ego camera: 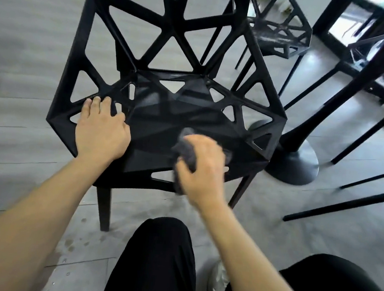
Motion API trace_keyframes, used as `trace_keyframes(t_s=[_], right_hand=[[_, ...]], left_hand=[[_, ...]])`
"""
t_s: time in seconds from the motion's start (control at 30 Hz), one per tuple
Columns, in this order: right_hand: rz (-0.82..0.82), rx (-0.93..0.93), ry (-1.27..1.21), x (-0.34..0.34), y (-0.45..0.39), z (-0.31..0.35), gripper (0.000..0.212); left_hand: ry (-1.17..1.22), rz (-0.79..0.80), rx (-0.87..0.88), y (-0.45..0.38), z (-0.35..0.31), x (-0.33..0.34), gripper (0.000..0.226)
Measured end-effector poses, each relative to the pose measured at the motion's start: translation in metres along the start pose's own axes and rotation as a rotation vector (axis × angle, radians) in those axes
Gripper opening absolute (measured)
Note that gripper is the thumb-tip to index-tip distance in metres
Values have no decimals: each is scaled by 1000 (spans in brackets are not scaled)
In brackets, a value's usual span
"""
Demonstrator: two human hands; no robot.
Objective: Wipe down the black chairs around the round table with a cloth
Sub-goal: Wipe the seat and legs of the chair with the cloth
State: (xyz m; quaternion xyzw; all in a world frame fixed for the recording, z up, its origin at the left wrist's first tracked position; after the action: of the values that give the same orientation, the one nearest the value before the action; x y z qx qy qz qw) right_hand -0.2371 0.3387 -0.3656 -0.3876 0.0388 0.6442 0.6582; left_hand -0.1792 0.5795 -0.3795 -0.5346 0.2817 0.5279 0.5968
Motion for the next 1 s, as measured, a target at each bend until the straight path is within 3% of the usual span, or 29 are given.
trace_keyframes(t_s=[0.1, 0.2, 0.27, 0.4, 0.57, 0.87, 1.0], right_hand=[[122, -176, -13, 47, 22, 44, 53], [153, -288, 33, 38, 19, 34, 55], [30, -218, 30, 3, 14, 2, 54], [-348, 94, 61, -85, 6, -73, 43], [-507, 229, 31, -84, 2, -78, 42], [-61, -166, 55, 61, 28, 45, 50], [-2, -277, 91, 50, 23, 37, 51]], left_hand=[[28, -2, 13, 1, 1, -1, 38], [30, 19, 24, 0, 3, 0, 38], [23, 9, 24, 0, 4, 0, 37], [19, -35, 22, 1, 2, 0, 35], [21, -29, 8, 1, 0, -2, 36], [32, 21, 7, 0, 1, -1, 37], [26, 22, 24, 0, 2, -3, 38]])
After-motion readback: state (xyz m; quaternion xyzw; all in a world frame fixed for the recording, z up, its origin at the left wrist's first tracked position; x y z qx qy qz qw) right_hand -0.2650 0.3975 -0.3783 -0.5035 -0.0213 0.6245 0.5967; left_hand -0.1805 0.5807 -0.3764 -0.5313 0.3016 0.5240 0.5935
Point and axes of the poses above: each hand's wrist, its own y-axis away from the middle knuckle, its own x-axis out of the palm, z = x × y, the point moved 6 cm from there along -y, towards the middle knuckle, and after that the axes turned 13 degrees about -y, right-handed, at the moved point
